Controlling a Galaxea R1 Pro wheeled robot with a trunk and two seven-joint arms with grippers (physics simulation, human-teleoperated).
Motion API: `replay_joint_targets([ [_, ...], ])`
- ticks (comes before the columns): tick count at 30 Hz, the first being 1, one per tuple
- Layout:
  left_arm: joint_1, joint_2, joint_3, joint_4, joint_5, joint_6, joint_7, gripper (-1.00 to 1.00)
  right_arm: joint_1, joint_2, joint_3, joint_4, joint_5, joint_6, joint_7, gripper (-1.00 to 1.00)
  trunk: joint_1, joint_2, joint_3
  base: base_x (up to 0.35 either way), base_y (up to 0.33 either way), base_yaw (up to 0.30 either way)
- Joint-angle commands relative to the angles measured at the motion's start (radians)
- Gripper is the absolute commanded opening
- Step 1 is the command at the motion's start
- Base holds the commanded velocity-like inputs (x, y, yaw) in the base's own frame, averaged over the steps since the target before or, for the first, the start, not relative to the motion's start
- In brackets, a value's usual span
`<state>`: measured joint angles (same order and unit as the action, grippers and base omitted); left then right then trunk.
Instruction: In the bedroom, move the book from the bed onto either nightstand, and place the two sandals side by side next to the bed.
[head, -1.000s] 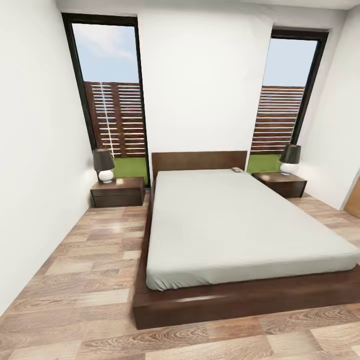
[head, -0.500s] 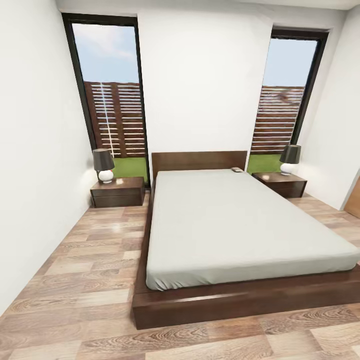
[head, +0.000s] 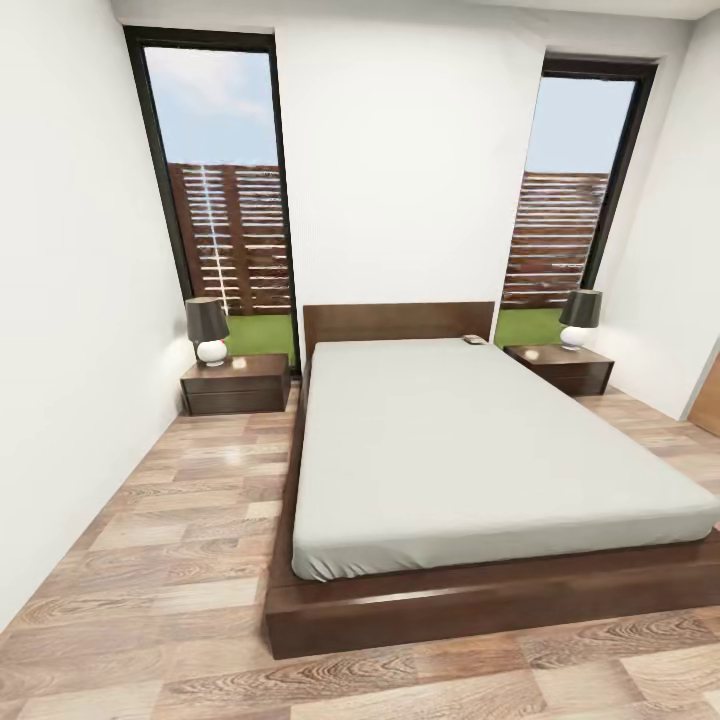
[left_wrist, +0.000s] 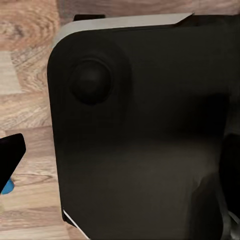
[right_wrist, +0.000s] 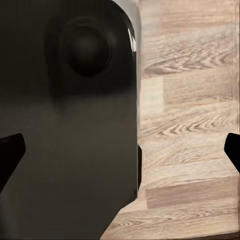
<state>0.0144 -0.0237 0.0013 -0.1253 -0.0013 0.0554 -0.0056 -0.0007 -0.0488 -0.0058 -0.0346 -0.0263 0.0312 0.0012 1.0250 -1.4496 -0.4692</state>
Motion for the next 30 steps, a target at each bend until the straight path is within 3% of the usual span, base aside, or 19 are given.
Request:
replay_joint_targets([
  [1, 0.001, 0.000, 0.000, -0.010, 0.000, 0.012, -0.001, 1.00, 0.000, -0.006, -0.001, -0.007, -0.009, 0.002, -0.001, 1.00, 0.000, 0.000, -0.001, 0.000, 0.000, 0.000],
  [2, 0.001, -0.003, 0.000, -0.015, -0.001, 0.015, -0.002, 1.00, -0.001, -0.011, -0.002, -0.013, -0.014, -0.001, -0.002, 1.00, 0.000, 0.000, -0.001, 0.000, 0.000, 0.000],
  [3, 0.001, -0.005, 0.000, -0.653, -0.001, 0.015, -0.003, 1.00, -0.001, -0.021, -0.002, -0.407, -0.057, -0.002, -0.002, 1.00, 0.000, 0.000, -0.001, 0.000, 0.000, 0.000],
  [7, 0.001, -0.006, -0.011, -0.682, 0.000, 0.003, -0.005, 1.00, -0.002, -0.030, -0.004, -0.423, -0.064, -0.026, 0.000, 1.00, 0.000, 0.000, -0.001, 0.000, 0.000, 0.000],
  [10, 0.001, -0.003, -0.011, -0.645, 0.003, -0.041, -0.005, 1.00, -0.002, -0.030, -0.004, -0.419, -0.067, -0.182, 0.003, 1.00, 0.000, 0.000, -0.001, 0.000, 0.000, 0.000],
  [14, 0.001, -0.003, -0.011, -0.602, 0.001, -0.061, 0.000, 1.00, -0.002, -0.030, -0.003, -0.418, -0.067, -0.257, 0.007, 1.00, 0.000, 0.000, -0.001, 0.000, 0.000, 0.000],
  [23, 0.001, -0.001, -0.007, -0.591, 0.003, -0.065, 0.002, 1.00, -0.002, -0.029, -0.012, -0.418, -0.070, -0.272, 0.006, 1.00, 0.000, 0.000, 0.001, 0.000, 0.000, 0.008],
  [30, 0.001, -0.001, -0.007, -0.591, 0.003, -0.065, 0.003, 1.00, -0.002, -0.029, -0.014, -0.418, -0.069, -0.272, 0.007, 1.00, 0.000, 0.000, 0.005, 0.000, 0.000, 0.211],
])
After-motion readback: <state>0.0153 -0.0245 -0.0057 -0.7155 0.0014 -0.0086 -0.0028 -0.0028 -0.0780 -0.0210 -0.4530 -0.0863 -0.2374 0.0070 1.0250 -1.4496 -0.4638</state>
